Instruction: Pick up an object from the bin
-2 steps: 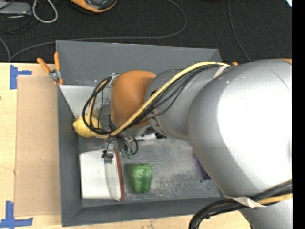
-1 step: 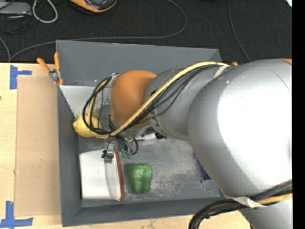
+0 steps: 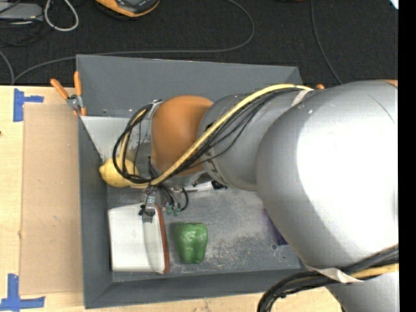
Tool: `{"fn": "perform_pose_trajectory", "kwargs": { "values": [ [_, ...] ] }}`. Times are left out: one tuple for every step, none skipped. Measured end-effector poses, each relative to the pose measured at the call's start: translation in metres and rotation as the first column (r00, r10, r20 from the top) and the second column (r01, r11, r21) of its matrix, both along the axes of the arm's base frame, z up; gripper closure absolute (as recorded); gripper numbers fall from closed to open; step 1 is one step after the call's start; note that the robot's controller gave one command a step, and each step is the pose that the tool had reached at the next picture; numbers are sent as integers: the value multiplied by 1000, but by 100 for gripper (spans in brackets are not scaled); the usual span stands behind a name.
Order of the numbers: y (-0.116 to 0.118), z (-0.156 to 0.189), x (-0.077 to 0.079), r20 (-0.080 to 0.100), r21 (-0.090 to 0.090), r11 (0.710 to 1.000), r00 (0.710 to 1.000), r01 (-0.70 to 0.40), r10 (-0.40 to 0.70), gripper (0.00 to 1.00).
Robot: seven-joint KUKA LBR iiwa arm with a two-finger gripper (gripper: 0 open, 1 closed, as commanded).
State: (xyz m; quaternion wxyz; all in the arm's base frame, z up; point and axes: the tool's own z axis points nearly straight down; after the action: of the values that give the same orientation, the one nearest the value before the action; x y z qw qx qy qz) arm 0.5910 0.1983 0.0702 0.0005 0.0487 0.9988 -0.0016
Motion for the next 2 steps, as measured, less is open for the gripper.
{"fn": "perform_pose_trajectory", "kwargs": {
  "values": [
    [0, 5, -2, -2, -1, 1000, 1000, 7, -7, 100],
    [-11, 0, -8, 0, 0, 984, 984, -179, 179, 100]
  ]
}}
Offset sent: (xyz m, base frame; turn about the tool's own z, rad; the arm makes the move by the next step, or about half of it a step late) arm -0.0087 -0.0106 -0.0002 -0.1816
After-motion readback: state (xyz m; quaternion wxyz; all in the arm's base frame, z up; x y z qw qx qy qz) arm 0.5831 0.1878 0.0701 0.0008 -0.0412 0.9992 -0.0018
